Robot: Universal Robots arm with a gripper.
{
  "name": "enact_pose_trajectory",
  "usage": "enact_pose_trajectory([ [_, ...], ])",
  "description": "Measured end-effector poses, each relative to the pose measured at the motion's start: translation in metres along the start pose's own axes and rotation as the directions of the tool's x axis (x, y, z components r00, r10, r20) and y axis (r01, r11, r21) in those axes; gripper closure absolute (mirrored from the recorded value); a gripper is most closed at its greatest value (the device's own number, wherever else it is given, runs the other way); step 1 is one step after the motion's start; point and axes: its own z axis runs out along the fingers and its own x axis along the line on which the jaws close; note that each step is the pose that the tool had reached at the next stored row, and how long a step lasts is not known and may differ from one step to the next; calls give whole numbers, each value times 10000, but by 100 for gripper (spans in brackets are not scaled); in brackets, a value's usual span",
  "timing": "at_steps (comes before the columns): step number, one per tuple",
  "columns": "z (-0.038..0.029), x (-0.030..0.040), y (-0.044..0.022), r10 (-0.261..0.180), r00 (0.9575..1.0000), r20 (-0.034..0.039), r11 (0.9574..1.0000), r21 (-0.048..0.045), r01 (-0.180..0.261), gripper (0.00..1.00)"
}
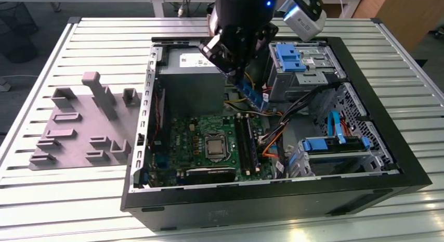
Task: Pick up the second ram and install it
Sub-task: 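Insert the second ram into the second slot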
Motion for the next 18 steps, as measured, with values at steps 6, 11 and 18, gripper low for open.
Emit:
enact_pose_trajectory([
  [6,6,0,0,923,9957,16,9957,14,-923,86],
  [11,13,0,0,1684,9857,29,9857,26,-1684,86],
  [18,20,0,0,2750,9614,46,9614,53,-2750,86],
])
